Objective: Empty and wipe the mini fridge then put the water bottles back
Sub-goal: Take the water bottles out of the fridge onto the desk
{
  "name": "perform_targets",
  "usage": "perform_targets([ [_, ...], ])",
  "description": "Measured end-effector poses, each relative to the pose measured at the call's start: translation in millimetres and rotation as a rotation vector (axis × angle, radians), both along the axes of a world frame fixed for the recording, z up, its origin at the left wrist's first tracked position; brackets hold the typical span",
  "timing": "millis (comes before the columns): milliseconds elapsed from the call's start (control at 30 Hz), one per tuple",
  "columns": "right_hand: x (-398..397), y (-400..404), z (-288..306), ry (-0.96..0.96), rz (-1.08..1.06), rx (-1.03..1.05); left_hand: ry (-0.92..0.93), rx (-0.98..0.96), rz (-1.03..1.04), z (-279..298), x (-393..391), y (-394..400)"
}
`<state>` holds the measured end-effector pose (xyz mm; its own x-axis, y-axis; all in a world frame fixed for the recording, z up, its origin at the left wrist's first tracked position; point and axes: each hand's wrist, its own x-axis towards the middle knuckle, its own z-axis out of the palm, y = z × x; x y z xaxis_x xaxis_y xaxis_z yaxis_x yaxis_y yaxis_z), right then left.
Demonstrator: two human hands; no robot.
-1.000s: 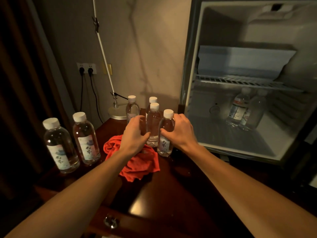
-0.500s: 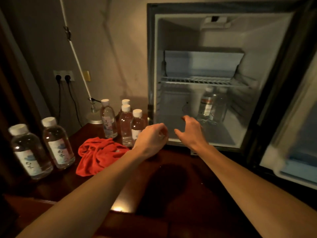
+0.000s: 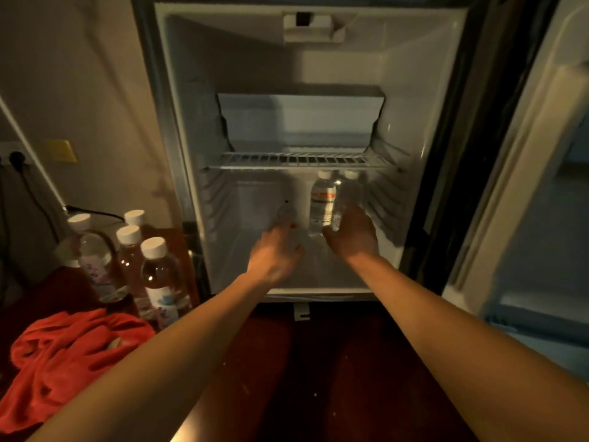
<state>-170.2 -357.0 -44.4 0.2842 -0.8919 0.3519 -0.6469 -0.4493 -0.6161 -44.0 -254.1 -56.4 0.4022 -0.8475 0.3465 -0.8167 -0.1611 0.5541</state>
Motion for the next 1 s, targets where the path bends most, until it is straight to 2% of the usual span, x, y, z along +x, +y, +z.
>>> perform_targets([
  [67, 3.5, -15.1, 3.9, -0.02, -0.023, -0.01, 0.014, 0.006, 0.021, 3.7, 3.8, -27.4],
  [200, 17.3, -48.5, 6.8, 0.057, -0.048, -0.202, 0.105, -0.055, 0.023, 5.8, 12.0, -71.4],
  [300, 28.6, -70.4, 3.2, -0.06, -0.086, -0.182, 0.174, -0.094, -0.024, 10.0, 13.2, -95.6],
  [400, 35.4, -78.3, 2.2, -0.149, -0.113, -0.248, 0.197, -0.079, -0.039, 9.6, 14.5, -121.9],
  [500, 38.8, -82.4, 1.1, -0.127, -0.149, -0.279, 0.244, -0.113, -0.023, 6.1, 10.3, -139.9],
  [633, 40.6, -84.9, -4.3, -0.126, -0.15, -0.239, 0.341, -0.174, 0.019, 7.7, 9.3, -147.3],
  [1000, 19.8, -48.6, -4.6, -0.215, -0.005, -0.276, 0.395, -0.268, -0.021, -0.5, 19.2, -100.8],
])
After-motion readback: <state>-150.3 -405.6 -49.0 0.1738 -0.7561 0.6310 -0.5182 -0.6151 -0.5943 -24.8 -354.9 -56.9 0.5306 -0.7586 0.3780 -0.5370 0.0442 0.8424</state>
